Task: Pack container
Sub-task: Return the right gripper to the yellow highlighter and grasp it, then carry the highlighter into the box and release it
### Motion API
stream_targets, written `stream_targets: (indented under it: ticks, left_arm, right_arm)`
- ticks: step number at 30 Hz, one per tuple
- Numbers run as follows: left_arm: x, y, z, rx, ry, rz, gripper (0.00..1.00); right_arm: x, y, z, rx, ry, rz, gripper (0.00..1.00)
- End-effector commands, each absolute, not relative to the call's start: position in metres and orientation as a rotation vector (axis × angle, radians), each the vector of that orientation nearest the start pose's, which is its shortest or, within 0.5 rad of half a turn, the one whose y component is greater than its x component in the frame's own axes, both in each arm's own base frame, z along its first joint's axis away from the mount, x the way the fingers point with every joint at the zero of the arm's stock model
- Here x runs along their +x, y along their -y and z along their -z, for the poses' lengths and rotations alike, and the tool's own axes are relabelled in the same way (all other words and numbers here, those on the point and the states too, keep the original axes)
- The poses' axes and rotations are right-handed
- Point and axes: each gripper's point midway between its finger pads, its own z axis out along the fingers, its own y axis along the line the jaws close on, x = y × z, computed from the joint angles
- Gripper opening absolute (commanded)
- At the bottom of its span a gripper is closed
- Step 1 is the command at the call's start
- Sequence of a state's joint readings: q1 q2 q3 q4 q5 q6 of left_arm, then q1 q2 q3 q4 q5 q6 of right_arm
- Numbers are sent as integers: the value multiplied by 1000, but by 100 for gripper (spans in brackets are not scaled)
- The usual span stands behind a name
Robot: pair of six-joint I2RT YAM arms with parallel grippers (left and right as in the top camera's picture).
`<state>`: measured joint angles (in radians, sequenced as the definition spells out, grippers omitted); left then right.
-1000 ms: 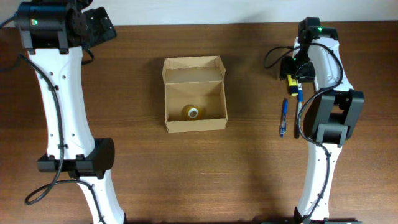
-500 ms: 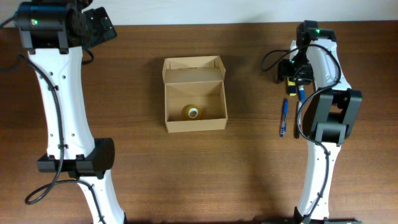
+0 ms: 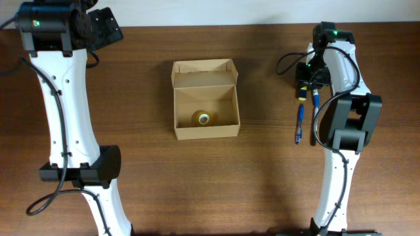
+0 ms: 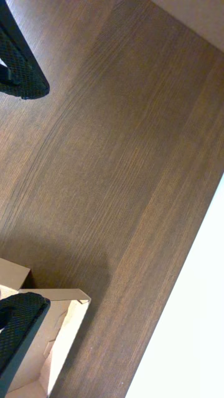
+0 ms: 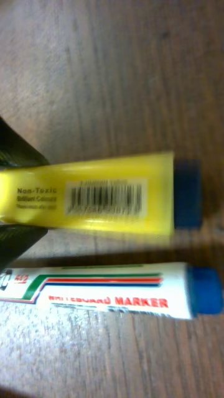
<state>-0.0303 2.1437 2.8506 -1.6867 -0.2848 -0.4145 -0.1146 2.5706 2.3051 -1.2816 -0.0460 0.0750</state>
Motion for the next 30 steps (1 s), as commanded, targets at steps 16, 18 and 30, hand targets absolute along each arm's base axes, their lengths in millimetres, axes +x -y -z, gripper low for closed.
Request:
stream_targets:
  ticks: [16,18,30]
  left_arm:
    - [446,-37,-339,-580,-2443,-190,100]
    - [446,-37,-339,-580,-2443,-190,100]
    - [446,-37,-339,-580,-2443,-190,100]
  right_arm:
    - [520,20,-126,192,-2887,-51,4]
    - [521,4,-157,143,-2835,-58,4]
    - [468,-156,-276,-577,-2556,36,4]
